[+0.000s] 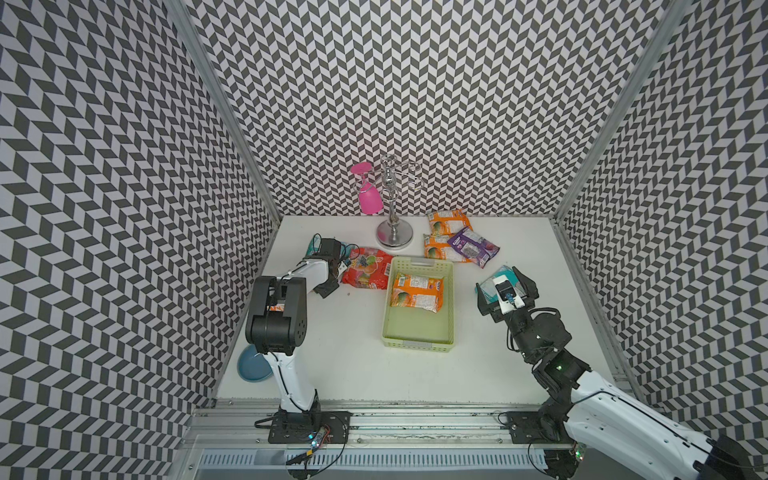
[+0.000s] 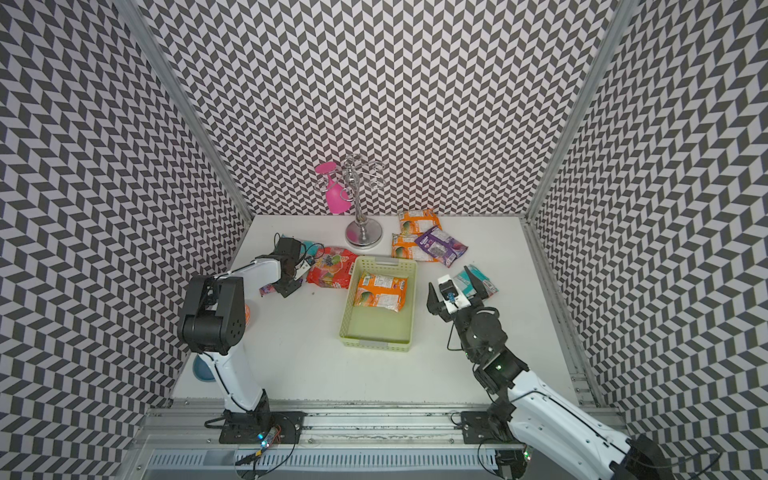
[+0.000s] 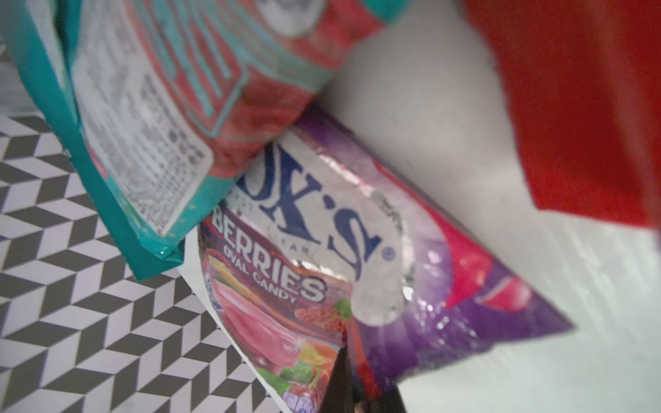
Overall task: Put the candies in the basket
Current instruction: Pick up the candy at the center of the board.
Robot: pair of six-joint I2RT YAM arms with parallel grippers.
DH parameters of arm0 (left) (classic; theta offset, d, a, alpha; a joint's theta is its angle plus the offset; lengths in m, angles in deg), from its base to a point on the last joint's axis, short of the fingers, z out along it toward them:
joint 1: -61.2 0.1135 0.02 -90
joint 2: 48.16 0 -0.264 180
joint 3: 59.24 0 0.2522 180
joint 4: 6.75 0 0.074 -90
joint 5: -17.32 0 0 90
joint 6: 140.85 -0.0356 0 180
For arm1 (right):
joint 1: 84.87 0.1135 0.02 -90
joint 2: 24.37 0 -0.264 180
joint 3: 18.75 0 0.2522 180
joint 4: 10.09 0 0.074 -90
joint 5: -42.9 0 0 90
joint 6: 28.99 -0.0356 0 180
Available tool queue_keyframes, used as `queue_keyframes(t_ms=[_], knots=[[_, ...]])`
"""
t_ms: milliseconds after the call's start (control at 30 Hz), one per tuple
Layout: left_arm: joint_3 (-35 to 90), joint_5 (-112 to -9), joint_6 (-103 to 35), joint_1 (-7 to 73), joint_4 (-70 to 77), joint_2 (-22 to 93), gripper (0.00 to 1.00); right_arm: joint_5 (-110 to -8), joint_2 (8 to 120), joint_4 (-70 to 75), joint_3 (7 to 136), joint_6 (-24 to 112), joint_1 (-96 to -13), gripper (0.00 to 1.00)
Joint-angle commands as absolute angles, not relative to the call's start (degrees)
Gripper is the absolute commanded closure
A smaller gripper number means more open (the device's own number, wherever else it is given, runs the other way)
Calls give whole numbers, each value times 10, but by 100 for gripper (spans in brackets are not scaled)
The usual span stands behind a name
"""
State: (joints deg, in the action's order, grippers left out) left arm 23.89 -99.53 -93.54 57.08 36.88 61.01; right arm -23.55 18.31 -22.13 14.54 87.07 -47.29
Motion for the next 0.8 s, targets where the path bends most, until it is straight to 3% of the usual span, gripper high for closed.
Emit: queue_keyframes(t_ms=[0,300,767], knots=[[230,-981,-933,570,399,601,100,-244,176,-253,136,872,-476,1],[239,-951,-932,553,453,534,100,-242,180,-255,135,878,-476,1],[431,-742,-943,541,639,451,100,-240,181,-265,129,875,-476,1]])
